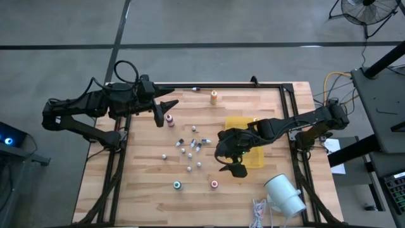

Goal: Pick & Place food coloring
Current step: Put the big orange food coloring bottle into the yellow bin

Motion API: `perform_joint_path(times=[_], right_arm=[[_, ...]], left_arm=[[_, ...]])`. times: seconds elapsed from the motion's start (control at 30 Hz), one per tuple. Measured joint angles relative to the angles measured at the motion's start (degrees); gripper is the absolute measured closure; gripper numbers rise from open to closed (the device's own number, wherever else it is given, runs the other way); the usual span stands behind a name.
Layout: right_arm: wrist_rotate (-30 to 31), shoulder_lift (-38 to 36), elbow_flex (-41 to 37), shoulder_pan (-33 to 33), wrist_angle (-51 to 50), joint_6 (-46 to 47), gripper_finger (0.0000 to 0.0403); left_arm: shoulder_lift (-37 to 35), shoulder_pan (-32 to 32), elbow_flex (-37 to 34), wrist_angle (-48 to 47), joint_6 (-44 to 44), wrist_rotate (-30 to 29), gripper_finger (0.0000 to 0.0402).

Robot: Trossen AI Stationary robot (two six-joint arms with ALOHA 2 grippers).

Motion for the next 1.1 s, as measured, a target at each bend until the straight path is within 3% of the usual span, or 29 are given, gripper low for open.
perform_joint_path(times=[0.57,1.1], right_arm=[[-0.2,0.0,0.2,1.3,0.6,3.0,0.011],[0.0,0.0,7.1,1.2,-2.4,2.1,0.0114]], left_arm=[[0.0,0.0,0.0,-0.5,0.0,0.3,0.0197],[0.0,0.0,0.0,-0.7,0.0,0.4,0.0197]])
